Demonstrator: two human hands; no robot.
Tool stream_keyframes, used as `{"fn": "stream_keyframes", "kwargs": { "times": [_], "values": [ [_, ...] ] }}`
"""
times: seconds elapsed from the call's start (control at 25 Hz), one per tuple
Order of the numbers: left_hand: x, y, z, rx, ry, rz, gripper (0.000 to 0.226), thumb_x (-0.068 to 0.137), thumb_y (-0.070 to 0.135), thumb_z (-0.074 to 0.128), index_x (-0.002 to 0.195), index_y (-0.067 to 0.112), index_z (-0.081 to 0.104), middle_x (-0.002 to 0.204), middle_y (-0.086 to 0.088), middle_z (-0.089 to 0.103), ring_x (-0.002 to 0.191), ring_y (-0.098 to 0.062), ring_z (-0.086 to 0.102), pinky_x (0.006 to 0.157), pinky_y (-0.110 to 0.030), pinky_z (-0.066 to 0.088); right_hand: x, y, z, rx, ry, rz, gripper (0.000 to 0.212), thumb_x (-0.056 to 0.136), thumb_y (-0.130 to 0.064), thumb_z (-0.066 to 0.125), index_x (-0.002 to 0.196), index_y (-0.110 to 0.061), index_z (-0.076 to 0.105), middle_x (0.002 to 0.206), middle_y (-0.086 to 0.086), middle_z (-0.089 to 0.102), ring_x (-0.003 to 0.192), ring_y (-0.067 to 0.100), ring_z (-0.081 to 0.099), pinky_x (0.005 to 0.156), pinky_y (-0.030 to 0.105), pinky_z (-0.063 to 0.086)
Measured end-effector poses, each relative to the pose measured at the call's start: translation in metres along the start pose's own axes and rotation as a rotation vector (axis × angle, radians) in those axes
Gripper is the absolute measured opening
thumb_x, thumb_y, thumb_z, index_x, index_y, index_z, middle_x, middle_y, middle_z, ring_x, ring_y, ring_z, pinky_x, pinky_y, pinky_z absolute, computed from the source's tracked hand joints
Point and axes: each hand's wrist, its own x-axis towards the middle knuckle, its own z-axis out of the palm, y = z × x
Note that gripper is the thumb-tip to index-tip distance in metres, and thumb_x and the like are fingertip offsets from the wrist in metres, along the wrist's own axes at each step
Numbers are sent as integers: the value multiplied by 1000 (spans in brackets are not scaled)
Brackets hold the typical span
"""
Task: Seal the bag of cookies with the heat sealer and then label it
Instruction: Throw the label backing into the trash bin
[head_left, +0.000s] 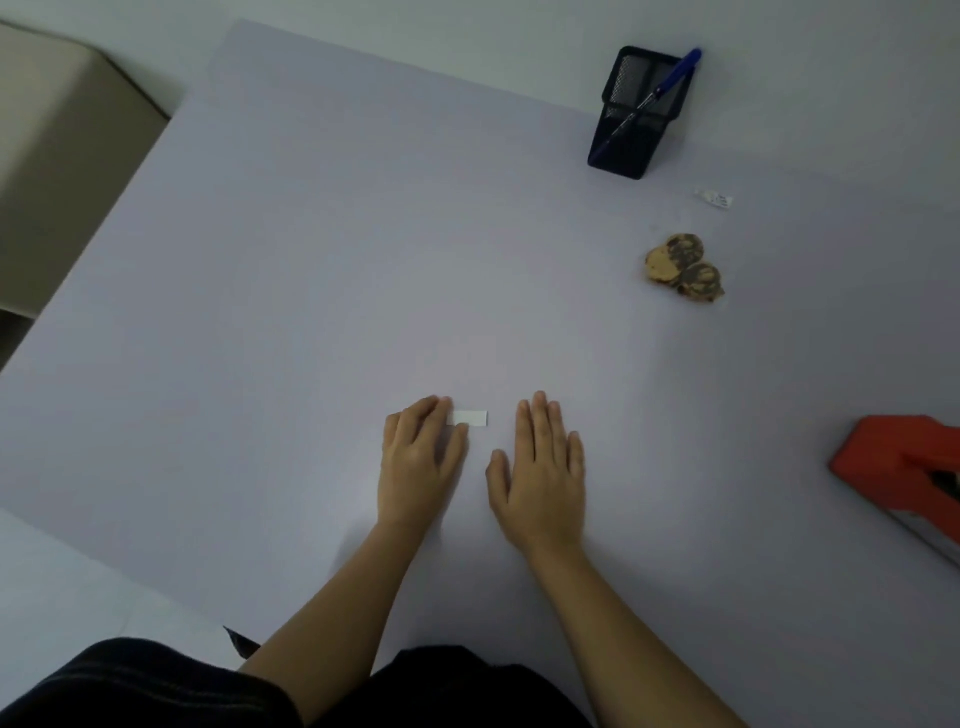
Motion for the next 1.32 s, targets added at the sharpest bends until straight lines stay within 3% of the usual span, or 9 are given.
{"fn": "stream_keyframes", "kwargs": {
  "times": [0.2,0.52,0.8,1.16,1.32],
  "values": [
    [0,-7,7,27,65,60,27,89,23,59,106,7,69,112,-13,63,99,-24,51,79,-33,52,1,2,3,62,62,-60,45,90,-35,40,133,-26,50,147,7,41,138,24,33,109,44,27],
    [1,-5,9,34,72,63,27,90,23,57,105,5,70,112,-13,64,100,-25,52,81,-28,48,21,-7,2,287,168,15,34,85,-50,49,98,-31,73,130,-2,59,131,20,44,104,39,19],
    [1,-4,8,29,74,55,28,89,24,56,105,6,70,111,-13,64,101,-23,49,80,-25,47,28,-10,1,341,222,72,16,80,-44,58,82,-34,70,121,-12,63,126,14,46,98,32,22],
    [4,-5,5,9,44,49,21,88,23,59,104,13,68,107,-8,64,95,-22,52,79,-36,51,27,-10,6,287,228,28,5,83,-35,62,82,-31,65,117,-13,65,126,13,46,97,37,26],
    [3,-7,6,22,52,94,10,88,18,61,93,13,68,101,-5,65,90,-22,50,75,-38,49,28,-9,9,294,257,22,5,86,-30,61,86,-31,65,112,-15,67,125,10,47,97,40,30]
  ]
}}
